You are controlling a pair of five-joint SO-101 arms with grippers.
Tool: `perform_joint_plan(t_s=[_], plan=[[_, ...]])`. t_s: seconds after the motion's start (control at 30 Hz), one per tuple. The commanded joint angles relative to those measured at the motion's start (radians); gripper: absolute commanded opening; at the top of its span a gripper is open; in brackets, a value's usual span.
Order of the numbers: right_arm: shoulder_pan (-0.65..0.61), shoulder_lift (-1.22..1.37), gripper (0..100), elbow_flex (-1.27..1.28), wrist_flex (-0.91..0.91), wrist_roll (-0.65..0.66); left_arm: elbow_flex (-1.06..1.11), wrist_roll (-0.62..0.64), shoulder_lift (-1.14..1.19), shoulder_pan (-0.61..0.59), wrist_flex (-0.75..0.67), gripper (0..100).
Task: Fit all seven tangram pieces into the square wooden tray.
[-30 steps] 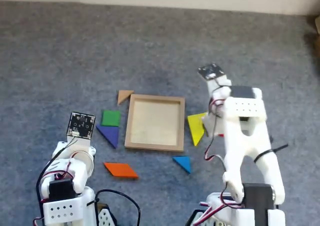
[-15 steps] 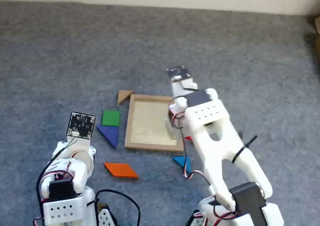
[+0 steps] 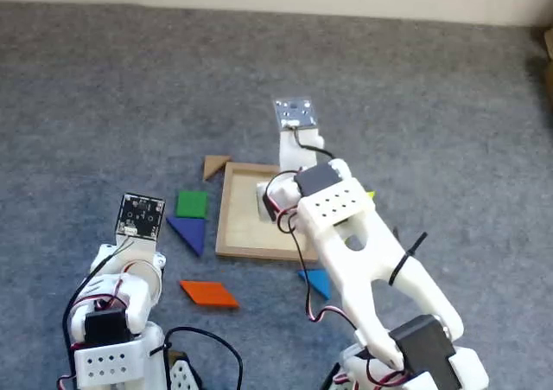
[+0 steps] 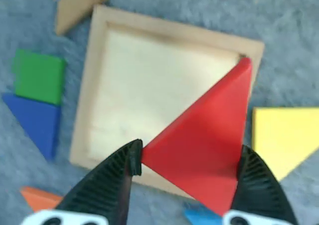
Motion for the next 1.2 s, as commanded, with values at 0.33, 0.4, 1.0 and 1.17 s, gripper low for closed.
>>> perform_joint_plan(t_s=[0.33, 0.4, 1.0, 1.17], plan=[[-0.001, 0.213, 21.3, -0.143, -0.096, -0.086, 0.021, 0.005, -0.028, -0.010, 0.005, 1], [0.002, 0.234, 21.3, -0.160, -0.096, -0.091, 0.021, 0.005, -0.028, -0.010, 0.005, 1], [0.012, 0.246, 35.8, -0.156, -0.099, -0.132, 0.021, 0.005, -0.028, -0.010, 0.005, 1], [0.013, 0.237, 35.8, -0.159, -0.094, -0.107, 0.021, 0.005, -0.028, -0.010, 0.005, 1]])
